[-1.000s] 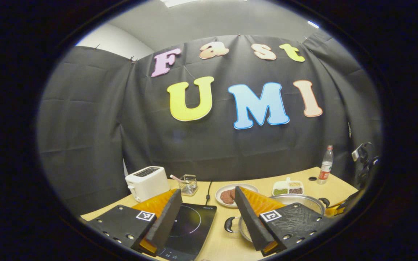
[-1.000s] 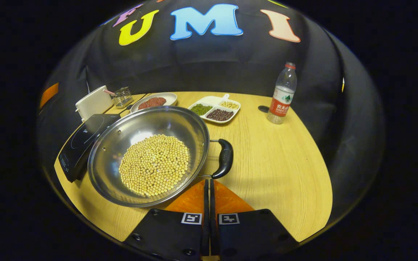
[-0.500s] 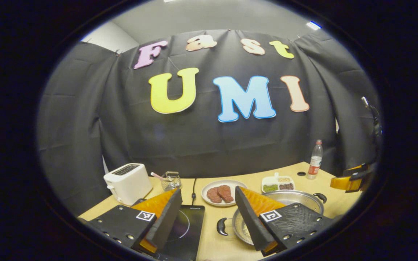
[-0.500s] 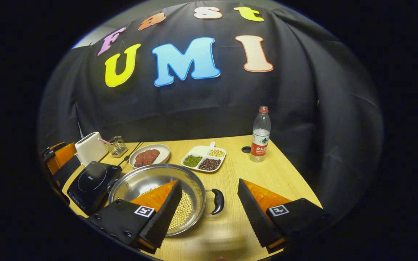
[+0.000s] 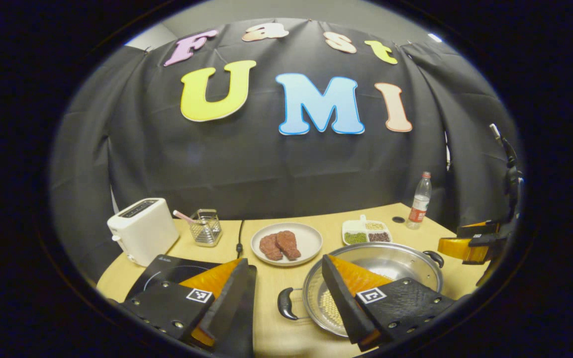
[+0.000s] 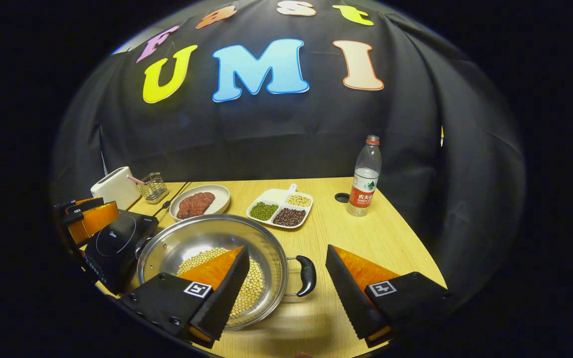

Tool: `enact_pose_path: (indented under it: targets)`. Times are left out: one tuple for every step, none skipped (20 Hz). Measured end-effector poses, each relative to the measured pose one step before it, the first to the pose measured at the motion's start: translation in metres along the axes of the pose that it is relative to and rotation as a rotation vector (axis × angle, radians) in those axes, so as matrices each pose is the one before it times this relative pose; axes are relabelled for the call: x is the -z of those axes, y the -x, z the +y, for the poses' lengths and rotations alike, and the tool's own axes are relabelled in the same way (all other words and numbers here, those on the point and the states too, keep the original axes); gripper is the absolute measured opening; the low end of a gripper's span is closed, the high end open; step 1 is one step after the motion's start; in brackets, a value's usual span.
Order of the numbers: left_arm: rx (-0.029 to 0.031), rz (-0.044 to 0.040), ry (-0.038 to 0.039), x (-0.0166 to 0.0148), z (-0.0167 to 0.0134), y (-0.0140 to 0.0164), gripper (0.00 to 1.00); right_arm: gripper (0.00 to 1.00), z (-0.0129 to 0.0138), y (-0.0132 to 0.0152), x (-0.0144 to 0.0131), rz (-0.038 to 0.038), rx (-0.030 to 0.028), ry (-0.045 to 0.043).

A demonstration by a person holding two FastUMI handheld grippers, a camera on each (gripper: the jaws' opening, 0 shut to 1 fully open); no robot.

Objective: First push the handle of the pot to place it horizontally, then grasp the pot with both hands and set it on the induction cooktop.

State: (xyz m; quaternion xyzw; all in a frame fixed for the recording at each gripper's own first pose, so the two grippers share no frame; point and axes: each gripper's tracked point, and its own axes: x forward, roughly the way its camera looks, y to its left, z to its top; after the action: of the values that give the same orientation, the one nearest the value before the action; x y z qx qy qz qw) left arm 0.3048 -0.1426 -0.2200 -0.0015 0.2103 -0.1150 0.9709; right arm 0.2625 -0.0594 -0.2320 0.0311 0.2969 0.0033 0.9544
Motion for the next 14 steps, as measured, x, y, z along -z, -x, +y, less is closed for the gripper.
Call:
enact_pose_path:
  targets:
    - [0.00805, 0.01691, 0.00599, 0.00664, -0.00085, -0.00525, 0.89, 0.98, 0.00022, -0.00284, 0.00272, 0.00665, 0.00182, 0.00292]
    - [0.01003, 0.01924, 0.00477, 0.0047, -0.00197, -0.0052, 0.89, 0.98, 0.00007, -0.0025, 0.00195, 0.00702, 0.00179, 0.0026]
    - [0.00768, 0.01811, 0.00441, 0.00712, -0.00118, -0.00532, 0.87, 0.98, -0.00027, -0.00319, 0.00158, 0.00668, 0.00438, 0.00274]
    - [0.00652, 0.02087, 0.00352, 0.00632, -0.00054, -0.00488, 0.9, 0.98, -0.00045, -0.00314, 0.0017, 0.00607, 0.00299, 0.00183]
    - [0.00653, 0.01748, 0.00436, 0.00718, -0.00026, -0.0055, 0.87, 0.98, 0.00007, -0.0029, 0.00295, 0.00825, 0.00237, 0.00217]
    - [0.0049, 0.02022, 0.00333, 0.00549, -0.00092, -0.00595, 0.87, 0.98, -0.00051, -0.00307, 0.0025, 0.00842, 0.00304, 0.00283]
    - [0.00501, 0.02113, 0.00283, 0.00683, -0.00057, -0.00458, 0.9, 0.98, -0.00078, -0.00287, 0.00299, 0.0095, 0.00361, 0.00251]
    - [0.00273, 0.02005, 0.00248, 0.00639, -0.00029, -0.00589, 0.9, 0.98, -0.0004, -0.00285, 0.00198, 0.00819, 0.00194, 0.00135]
    - [0.0015, 0.02012, 0.00209, 0.00767, 0.00029, -0.00385, 0.9, 0.98, 0.0002, -0.00267, 0.00245, 0.0061, 0.00115, 0.00176]
    - [0.00074, 0.01872, 0.00115, 0.00587, 0.00089, -0.00489, 0.87, 0.98, -0.00002, -0.0018, 0.00172, 0.00694, 0.00274, 0.00284]
    - [-0.00187, 0.01614, -0.00011, 0.00633, 0.00092, -0.00297, 0.9, 0.98, -0.00084, -0.0027, 0.00249, 0.00626, 0.00166, 0.00234]
    - [0.00246, 0.01485, 0.00177, 0.00396, 0.00047, -0.00249, 0.9, 0.94, 0.00008, -0.00206, 0.00174, 0.00673, -0.00015, 0.00201]
    - [0.00058, 0.01269, 0.00128, 0.00412, 0.00084, -0.00102, 0.87, 0.99, 0.00039, -0.00279, 0.00211, 0.00637, 0.00073, 0.00241]
    - [0.00158, 0.01415, 0.00079, 0.0032, -0.00033, -0.00169, 0.87, 0.99, -0.00087, -0.00223, 0.00131, 0.00619, 0.00207, 0.00317]
